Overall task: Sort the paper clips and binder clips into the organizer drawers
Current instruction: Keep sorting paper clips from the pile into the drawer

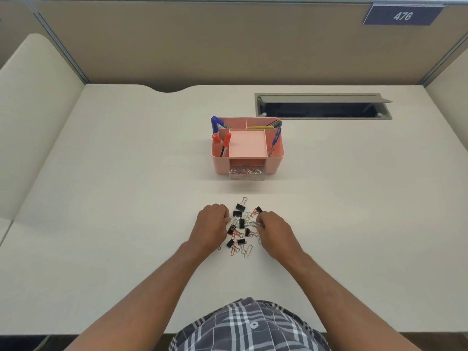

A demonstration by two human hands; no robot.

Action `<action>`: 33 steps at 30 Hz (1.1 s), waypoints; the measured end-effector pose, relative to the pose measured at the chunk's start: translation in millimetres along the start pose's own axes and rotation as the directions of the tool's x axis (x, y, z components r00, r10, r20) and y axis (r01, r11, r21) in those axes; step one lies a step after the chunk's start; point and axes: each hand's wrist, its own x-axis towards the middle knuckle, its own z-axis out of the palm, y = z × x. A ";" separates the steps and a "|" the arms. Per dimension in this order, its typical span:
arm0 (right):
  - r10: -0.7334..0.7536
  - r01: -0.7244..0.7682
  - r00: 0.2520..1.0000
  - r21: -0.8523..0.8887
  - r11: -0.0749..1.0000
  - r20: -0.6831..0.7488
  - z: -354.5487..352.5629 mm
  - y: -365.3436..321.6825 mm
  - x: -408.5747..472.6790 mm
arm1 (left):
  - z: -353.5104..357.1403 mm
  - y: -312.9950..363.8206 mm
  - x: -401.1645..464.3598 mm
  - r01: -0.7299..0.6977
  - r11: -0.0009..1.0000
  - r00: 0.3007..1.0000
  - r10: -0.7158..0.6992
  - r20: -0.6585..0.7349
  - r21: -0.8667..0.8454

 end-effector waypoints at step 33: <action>0.187 -0.190 0.980 -0.037 0.981 -0.060 -3.6 0.5 4.8 | -7.2 -24.3 -12.1 0.018 1.000 1.000 -0.018 -0.007 0.009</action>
